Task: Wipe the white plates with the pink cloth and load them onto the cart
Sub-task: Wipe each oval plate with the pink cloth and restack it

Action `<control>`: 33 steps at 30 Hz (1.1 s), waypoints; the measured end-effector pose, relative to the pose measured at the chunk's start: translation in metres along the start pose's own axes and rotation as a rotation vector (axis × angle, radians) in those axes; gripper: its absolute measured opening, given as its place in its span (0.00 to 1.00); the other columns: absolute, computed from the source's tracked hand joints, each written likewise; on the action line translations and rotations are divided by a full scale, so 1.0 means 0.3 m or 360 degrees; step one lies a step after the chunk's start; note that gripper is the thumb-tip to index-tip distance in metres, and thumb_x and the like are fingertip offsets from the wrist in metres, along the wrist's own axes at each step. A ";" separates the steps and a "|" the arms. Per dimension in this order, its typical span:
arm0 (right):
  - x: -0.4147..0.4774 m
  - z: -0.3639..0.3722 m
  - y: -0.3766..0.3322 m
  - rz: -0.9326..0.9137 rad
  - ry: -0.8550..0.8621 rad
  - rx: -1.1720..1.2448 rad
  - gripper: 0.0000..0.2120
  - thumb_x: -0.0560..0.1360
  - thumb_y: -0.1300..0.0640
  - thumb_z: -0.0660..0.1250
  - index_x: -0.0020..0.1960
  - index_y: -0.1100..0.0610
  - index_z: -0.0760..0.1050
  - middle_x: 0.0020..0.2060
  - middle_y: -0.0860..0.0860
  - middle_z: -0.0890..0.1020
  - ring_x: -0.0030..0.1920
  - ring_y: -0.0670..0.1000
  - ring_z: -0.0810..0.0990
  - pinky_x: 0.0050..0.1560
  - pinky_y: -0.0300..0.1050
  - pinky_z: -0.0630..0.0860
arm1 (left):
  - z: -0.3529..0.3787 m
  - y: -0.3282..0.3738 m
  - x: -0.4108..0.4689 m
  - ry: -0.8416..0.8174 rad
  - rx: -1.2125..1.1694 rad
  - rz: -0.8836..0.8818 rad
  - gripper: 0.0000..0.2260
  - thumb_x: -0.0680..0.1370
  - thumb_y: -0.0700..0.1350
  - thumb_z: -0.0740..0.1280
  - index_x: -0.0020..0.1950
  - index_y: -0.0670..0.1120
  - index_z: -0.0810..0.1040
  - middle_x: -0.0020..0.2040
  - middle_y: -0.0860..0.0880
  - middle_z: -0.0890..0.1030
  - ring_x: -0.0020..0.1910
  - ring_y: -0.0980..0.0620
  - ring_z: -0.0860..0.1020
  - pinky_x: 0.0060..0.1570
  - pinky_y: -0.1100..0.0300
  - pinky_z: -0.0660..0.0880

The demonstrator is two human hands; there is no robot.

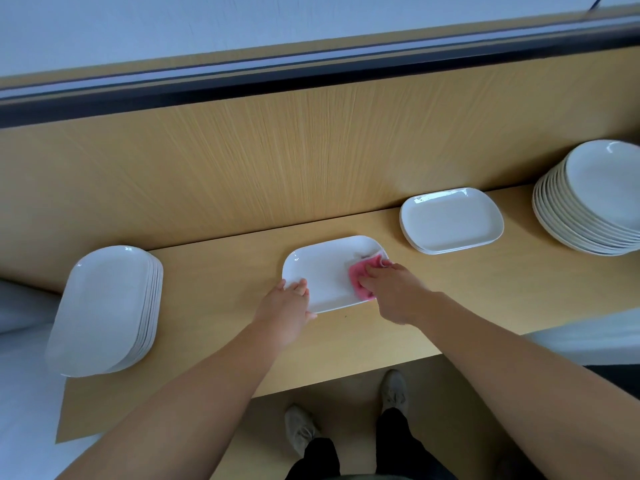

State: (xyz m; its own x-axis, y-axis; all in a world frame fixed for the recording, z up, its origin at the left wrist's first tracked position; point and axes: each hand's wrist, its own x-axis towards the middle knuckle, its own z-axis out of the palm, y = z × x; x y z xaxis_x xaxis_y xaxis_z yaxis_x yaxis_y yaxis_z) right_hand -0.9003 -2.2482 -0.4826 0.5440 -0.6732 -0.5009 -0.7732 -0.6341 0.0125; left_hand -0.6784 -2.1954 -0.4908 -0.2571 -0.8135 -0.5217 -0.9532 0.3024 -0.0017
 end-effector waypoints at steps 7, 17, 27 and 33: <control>-0.035 0.001 -0.034 -0.0105 -0.0093 0.0086 0.14 0.72 0.67 0.58 0.52 0.50 0.68 0.57 0.51 0.76 0.59 0.53 0.74 0.62 0.46 0.71 | -0.024 0.015 -0.015 0.0011 -0.0007 0.0010 0.25 0.85 0.53 0.50 0.79 0.43 0.53 0.80 0.49 0.48 0.78 0.51 0.49 0.74 0.59 0.47; -0.067 -0.037 0.017 -0.0134 0.0102 0.0667 0.16 0.67 0.69 0.53 0.41 0.48 0.64 0.37 0.49 0.74 0.36 0.50 0.66 0.39 0.45 0.71 | 0.004 -0.004 -0.006 0.0043 -0.0089 0.0002 0.24 0.83 0.52 0.55 0.77 0.42 0.58 0.80 0.48 0.51 0.77 0.53 0.54 0.75 0.59 0.45; -0.112 -0.082 0.135 -0.0172 0.0432 0.0988 0.11 0.77 0.65 0.56 0.46 0.50 0.71 0.44 0.44 0.79 0.47 0.51 0.77 0.53 0.49 0.77 | 0.023 0.036 -0.009 0.0091 -0.0065 -0.0097 0.22 0.83 0.40 0.51 0.78 0.41 0.56 0.80 0.47 0.50 0.78 0.52 0.52 0.76 0.57 0.46; -0.124 -0.089 0.168 -0.0191 0.0474 0.0934 0.10 0.80 0.62 0.56 0.45 0.50 0.70 0.41 0.43 0.76 0.44 0.48 0.74 0.52 0.48 0.76 | 0.047 0.050 -0.013 0.0138 -0.0078 -0.0131 0.26 0.80 0.35 0.50 0.79 0.41 0.52 0.80 0.47 0.47 0.78 0.52 0.50 0.76 0.57 0.44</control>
State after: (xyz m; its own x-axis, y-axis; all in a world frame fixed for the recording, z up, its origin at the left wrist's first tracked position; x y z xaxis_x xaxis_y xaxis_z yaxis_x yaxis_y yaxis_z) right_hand -0.9509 -2.2653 -0.4403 0.6391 -0.7405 -0.2080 -0.7048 -0.4556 -0.5437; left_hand -0.6896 -2.1807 -0.5008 -0.1883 -0.8752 -0.4455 -0.9778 0.2096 0.0015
